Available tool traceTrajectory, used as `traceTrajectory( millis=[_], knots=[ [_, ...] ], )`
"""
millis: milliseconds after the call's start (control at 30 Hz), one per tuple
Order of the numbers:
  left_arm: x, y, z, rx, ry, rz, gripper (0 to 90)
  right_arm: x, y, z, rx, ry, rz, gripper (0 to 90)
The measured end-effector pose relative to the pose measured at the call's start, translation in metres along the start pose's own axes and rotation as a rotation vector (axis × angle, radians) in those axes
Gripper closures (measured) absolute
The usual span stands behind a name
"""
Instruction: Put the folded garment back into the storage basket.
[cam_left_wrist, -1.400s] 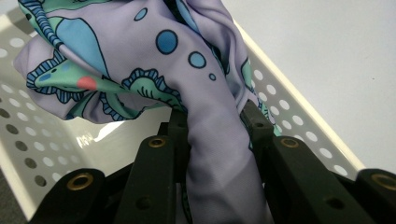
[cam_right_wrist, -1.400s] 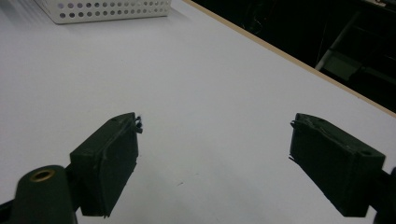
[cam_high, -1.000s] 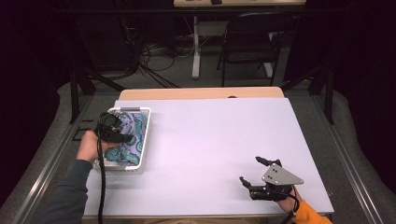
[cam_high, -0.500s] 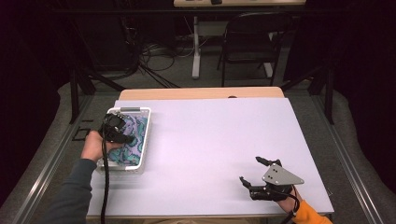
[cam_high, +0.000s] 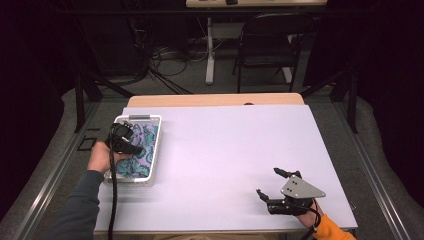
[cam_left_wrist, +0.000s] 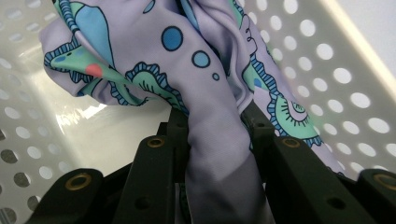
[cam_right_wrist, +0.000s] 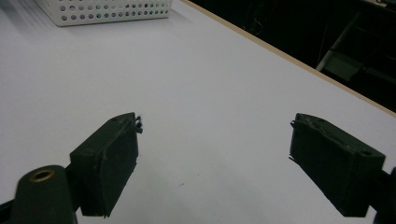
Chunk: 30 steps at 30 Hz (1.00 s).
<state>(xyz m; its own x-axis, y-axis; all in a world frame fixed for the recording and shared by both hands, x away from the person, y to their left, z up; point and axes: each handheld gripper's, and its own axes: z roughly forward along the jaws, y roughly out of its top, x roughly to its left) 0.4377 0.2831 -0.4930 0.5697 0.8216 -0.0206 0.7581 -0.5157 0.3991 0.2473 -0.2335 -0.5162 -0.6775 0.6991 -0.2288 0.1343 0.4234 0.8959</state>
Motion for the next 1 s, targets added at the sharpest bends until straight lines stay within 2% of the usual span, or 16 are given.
traceTrajectory(
  millis=[233, 367, 1000],
  knots=[
    [0.0047, -0.0039, 0.0044, 0.007, 0.003, -0.031, 70.1, 0.0003, 0.0001, -0.0004, 0.002, -0.001, 0.003, 14.7],
    [0.0071, -0.0072, 0.0076, 0.014, 0.003, -0.062, 69.7, 0.0005, 0.0002, -0.0006, 0.002, -0.002, 0.009, 14.7],
    [0.01, -0.009, 0.0091, 0.033, 0.015, -0.096, 68.2, -0.0007, -0.0002, -0.0015, -0.011, -0.005, 0.008, 14.7]
  ],
)
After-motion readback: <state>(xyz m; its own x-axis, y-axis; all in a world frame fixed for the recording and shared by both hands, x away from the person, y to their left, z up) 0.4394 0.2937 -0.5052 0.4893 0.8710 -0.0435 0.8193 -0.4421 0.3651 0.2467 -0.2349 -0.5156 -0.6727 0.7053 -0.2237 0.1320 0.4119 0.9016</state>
